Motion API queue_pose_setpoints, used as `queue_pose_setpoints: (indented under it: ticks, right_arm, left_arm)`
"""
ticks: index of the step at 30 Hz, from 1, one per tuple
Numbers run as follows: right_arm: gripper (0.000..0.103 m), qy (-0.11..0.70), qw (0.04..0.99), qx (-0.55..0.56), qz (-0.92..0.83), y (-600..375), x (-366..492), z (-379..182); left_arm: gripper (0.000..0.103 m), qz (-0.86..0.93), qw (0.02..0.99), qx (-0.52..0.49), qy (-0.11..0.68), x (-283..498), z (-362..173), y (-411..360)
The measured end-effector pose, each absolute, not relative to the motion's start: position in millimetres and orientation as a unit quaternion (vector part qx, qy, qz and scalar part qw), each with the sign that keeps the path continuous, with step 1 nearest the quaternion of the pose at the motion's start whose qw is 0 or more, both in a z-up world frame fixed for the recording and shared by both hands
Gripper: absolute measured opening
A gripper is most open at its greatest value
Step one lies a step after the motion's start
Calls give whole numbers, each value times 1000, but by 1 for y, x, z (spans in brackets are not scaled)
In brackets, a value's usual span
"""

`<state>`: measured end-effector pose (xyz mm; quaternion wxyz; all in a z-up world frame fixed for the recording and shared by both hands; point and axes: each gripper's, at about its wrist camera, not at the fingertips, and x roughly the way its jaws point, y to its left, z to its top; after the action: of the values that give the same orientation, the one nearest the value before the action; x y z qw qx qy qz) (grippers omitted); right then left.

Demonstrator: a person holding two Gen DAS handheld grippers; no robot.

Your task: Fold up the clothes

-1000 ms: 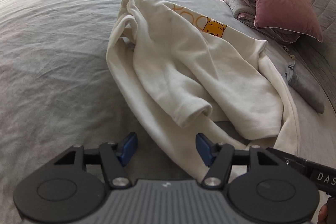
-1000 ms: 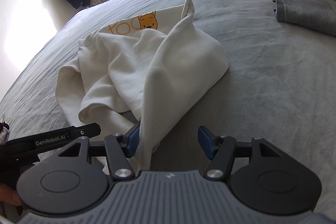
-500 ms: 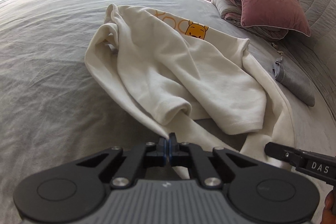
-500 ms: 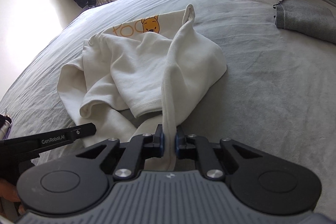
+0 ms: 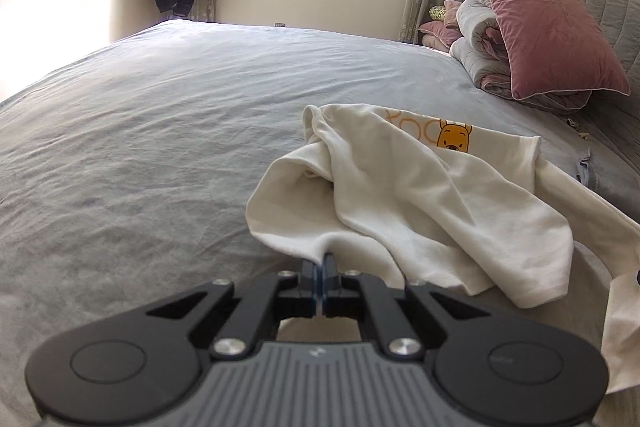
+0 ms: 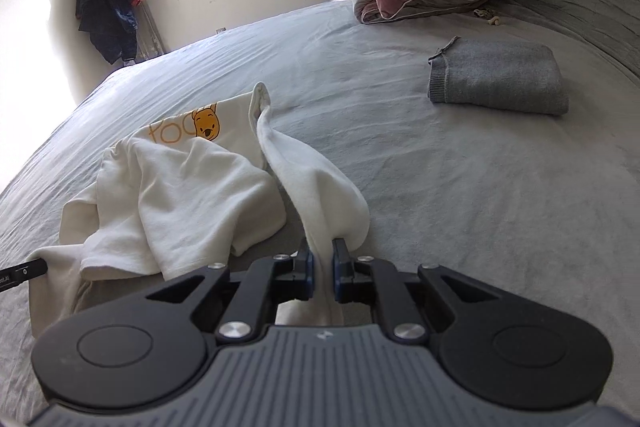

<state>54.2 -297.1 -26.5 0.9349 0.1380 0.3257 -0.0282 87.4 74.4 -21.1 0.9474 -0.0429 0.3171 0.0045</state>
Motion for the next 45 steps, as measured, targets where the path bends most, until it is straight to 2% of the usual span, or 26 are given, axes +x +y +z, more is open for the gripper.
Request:
queue_pose_setpoints:
  ticks: [14, 21, 23, 24, 26, 27, 28, 30, 31, 33, 45]
  right_arm:
    - [7, 303, 939, 123, -106, -343, 62, -21]
    - [8, 321, 929, 133, -128, -349, 73, -32]
    - [11, 323, 929, 134, -124, -347, 73, -31]
    - [16, 325, 928, 134, -122, -347, 73, -31]
    - [18, 327, 928, 131, -118, -345, 73, -29]
    - [22, 328, 928, 131, -116, -345, 72, -28]
    - [32, 327, 929, 131, -117, -345, 71, -26]
    - [52, 319, 931, 132, -121, -345, 68, -23]
    - [54, 314, 932, 131, -122, -345, 67, -21]
    - [54, 308, 935, 128, -121, -345, 65, -17]
    - [59, 295, 944, 123, -85, -321, 64, -9]
  left_arm:
    - [2, 148, 946, -2, 287, 114, -12, 149]
    - [2, 166, 931, -23, 324, 135, -26, 166]
    - [3, 154, 930, -31, 333, 135, -28, 163]
    - [7, 148, 929, -36, 338, 135, -28, 161]
    - [20, 131, 928, -48, 347, 133, -28, 157]
    - [32, 124, 927, -53, 350, 132, -28, 154]
    - [41, 119, 927, -57, 351, 131, -27, 151]
    - [45, 108, 928, -60, 352, 129, -25, 142]
    - [48, 101, 928, -59, 354, 128, -25, 136]
    - [51, 83, 928, -60, 358, 126, -26, 123]
    - [52, -49, 900, -123, 416, 133, -54, 45]
